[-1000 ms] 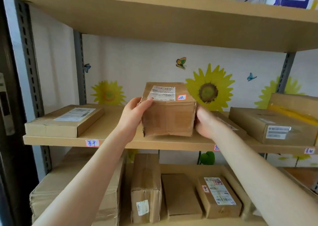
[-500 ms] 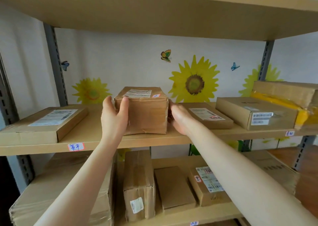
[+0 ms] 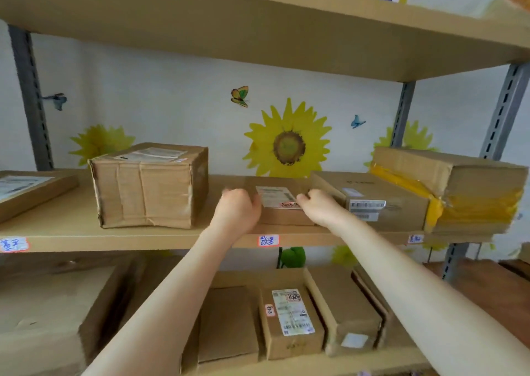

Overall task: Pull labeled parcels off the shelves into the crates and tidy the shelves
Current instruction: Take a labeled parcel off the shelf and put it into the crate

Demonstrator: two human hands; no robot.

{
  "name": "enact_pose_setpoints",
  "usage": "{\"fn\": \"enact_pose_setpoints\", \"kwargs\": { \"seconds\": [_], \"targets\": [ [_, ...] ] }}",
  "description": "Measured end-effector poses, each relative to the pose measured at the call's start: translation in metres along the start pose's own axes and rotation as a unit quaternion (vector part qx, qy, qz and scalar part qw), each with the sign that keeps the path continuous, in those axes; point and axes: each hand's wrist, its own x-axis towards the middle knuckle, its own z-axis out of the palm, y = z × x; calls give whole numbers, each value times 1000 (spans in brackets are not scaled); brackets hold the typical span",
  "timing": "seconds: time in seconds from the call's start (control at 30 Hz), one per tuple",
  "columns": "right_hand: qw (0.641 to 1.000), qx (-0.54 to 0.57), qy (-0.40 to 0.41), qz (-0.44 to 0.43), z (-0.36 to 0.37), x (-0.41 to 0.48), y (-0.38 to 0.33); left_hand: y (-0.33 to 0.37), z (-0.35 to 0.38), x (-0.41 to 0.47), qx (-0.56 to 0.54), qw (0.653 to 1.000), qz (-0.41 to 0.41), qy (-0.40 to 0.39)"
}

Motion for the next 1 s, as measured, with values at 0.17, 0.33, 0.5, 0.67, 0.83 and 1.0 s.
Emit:
{"fn": "enact_pose_setpoints", "kwargs": {
  "seconds": [0.17,0.33,0.5,0.67,0.83,1.0],
  "targets": [
    [981,172,42,-74,14,2,26,-8,13,-1,-134,988,-71,41],
    [922,279,152,-220,26,-30,38,-8,23,-35,-285,936,-43,201],
    [921,290,144,-215,19,-48,36,-3,17,-50,-311,924,-33,219],
    [873,375,222,-220,6,-102,49,12,22,-90,-400,875,-2,273],
    [851,364,350,-146,0,-193,120,50,84,-151,-515,839,48,167],
    [832,316,456,14,-12,-307,233,118,181,-243,-564,821,76,-44]
  ]
}}
